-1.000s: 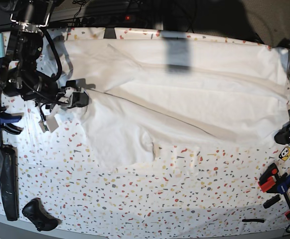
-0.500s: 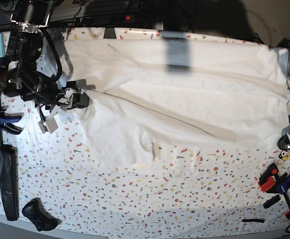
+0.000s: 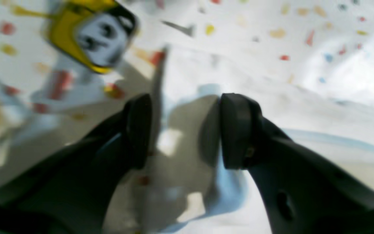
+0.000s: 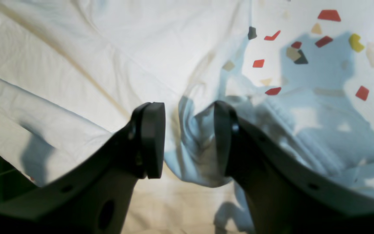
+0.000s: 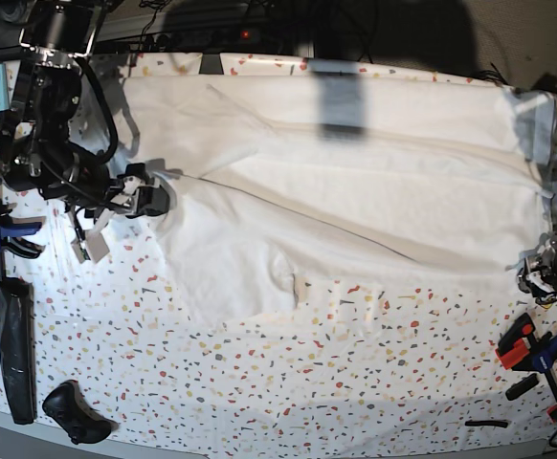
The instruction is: Fold the T-shirt properly
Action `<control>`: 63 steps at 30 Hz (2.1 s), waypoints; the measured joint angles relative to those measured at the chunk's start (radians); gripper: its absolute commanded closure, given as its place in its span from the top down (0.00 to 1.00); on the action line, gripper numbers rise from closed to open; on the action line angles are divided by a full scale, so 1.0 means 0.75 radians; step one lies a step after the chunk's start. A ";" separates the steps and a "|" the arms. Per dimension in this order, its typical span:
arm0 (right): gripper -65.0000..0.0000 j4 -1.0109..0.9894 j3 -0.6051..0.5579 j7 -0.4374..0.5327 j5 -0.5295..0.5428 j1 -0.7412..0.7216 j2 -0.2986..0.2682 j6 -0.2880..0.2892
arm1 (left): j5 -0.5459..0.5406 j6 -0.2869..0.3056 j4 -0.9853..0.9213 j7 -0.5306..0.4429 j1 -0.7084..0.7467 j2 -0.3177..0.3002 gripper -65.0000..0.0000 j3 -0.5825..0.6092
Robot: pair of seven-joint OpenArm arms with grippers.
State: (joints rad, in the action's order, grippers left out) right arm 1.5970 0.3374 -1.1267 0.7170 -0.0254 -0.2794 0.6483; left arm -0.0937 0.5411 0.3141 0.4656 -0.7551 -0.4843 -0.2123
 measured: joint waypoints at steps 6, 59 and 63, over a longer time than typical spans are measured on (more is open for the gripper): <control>0.39 0.000 0.000 0.010 0.001 -0.093 -0.001 0.003 | -0.004 0.002 -0.001 -0.059 -0.020 0.007 0.50 0.000; 0.39 -1.318 0.003 0.674 -0.744 -0.827 0.206 -0.001 | 0.169 -0.209 -0.002 -0.050 -0.009 0.111 0.44 0.000; 0.39 -1.318 0.003 0.664 -0.743 -0.828 0.206 -0.002 | 0.169 -0.194 -0.002 -0.078 -0.008 0.118 0.29 0.000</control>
State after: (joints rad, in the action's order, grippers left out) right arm 0.6083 0.3393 -0.6285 0.1596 -0.6460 -0.1249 0.6472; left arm 0.0334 0.3954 0.3130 0.4068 -0.7612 -0.3958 -0.2123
